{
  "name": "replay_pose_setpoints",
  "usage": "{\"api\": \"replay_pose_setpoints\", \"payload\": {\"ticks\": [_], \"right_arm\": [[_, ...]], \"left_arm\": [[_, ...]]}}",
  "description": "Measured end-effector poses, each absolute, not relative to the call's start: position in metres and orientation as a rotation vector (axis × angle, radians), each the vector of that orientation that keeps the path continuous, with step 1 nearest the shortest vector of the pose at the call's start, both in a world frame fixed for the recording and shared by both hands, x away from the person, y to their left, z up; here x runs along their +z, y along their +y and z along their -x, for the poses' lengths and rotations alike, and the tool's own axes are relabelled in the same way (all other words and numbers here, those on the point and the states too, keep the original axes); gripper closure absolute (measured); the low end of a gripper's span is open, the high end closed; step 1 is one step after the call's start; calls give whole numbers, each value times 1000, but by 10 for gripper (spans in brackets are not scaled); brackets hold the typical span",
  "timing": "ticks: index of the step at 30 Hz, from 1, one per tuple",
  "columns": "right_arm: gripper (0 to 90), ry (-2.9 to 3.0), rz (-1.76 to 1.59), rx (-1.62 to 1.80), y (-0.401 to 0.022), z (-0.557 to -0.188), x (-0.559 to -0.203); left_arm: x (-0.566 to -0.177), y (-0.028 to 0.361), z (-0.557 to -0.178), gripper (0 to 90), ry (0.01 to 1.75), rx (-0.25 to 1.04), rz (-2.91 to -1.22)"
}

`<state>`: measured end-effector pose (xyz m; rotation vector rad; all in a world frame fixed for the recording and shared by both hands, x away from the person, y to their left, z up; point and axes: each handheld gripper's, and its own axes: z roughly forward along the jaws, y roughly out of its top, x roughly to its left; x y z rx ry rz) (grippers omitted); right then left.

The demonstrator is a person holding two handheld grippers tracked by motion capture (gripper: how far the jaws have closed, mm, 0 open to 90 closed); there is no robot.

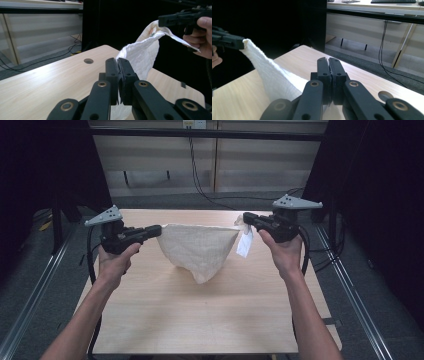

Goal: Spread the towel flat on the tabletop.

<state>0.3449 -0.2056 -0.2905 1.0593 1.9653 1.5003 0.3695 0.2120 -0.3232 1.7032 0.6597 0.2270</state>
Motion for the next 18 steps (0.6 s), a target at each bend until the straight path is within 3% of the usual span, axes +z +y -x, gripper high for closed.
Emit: {"api": "replay_pose_setpoints", "payload": {"ticks": [11,18], "right_arm": [[886,1869,-1157,1497,-215,-382,-288],[886,1902,-1163,1469,-220,-370,-307]], "left_arm": [[-310,208,-400,875,697,286,-1697],[-331,202,-398,875,691,238,-1719]]}}
